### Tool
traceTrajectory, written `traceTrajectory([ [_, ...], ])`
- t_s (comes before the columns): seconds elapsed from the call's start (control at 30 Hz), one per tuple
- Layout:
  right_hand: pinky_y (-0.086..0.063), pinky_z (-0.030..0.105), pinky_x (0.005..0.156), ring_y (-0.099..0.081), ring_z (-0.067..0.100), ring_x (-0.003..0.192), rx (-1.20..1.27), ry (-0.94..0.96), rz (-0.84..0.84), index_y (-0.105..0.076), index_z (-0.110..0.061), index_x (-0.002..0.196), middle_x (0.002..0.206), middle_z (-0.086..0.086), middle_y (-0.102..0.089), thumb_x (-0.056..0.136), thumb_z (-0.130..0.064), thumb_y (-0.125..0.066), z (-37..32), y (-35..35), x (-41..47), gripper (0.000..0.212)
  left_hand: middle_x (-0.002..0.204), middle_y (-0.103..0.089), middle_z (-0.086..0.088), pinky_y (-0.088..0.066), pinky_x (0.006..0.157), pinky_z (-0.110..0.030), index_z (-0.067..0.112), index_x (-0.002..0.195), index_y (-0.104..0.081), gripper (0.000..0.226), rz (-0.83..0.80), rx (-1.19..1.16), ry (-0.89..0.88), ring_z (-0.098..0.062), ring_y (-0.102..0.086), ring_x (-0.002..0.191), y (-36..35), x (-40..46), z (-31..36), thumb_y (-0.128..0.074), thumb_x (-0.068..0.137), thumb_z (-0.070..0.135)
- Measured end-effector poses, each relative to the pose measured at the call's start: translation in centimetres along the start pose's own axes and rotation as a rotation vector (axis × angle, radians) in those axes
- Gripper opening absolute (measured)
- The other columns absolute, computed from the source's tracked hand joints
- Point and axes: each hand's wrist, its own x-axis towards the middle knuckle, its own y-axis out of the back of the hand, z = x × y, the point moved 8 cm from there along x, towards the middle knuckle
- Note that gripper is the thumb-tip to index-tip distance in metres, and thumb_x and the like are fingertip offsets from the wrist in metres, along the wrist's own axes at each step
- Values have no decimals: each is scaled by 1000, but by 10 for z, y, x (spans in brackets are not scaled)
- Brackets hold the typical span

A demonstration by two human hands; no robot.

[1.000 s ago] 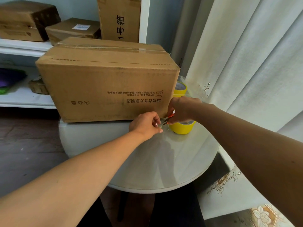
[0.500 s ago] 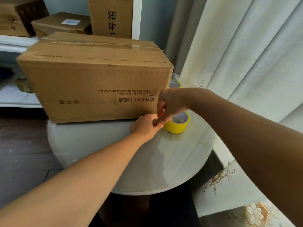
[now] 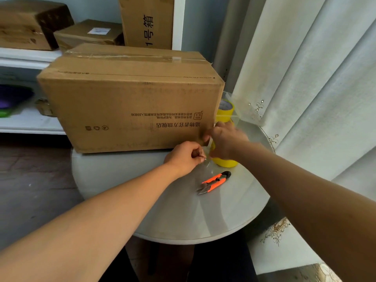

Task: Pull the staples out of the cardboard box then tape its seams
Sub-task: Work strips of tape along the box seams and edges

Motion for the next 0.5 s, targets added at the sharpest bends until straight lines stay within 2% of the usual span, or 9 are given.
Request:
traceTrajectory([
  [0.07, -40, 36, 98, -32, 28, 129, 8, 16, -15, -53, -26, 128, 132, 5, -42, 88, -25, -65, -1, -21, 5, 42, 69, -57, 14, -51, 80, -40, 30, 67, -55, 23, 34, 46, 24, -18, -58, 79, 4, -1, -3, -69, 83, 20],
  [0.17, -44, 35, 95, -31, 27, 128, 98, 11, 131, -62, -30, 119, 128, 2, -47, 91, -19, -57, 5, -29, 9, 30, 71, -58, 12, -52, 77, -36, 30, 70, -59, 19, 107, 43, 92, -21, -60, 83, 12, -2, -10, -69, 83, 21],
  [0.3, -44, 35, 93, -31, 26, 128, 181, -3, 155, -67, -33, 111, 127, -1, -49, 91, -17, -59, 10, -31, 11, 27, 85, -71, -3, -52, 59, -31, 23, 76, -66, 9, 155, -151, 220, -25, -66, 82, 14, -6, -16, -70, 84, 20],
  [0.5, -45, 34, 90, -35, 27, 124, 283, -29, 189, -71, -34, 102, 126, -4, -51, 87, -12, -60, 13, -30, 12, 28, 92, -71, -8, -48, 47, -24, 18, 79, -68, 8, 173, -292, 305, -19, -64, 86, 13, -11, -19, -68, 86, 14],
])
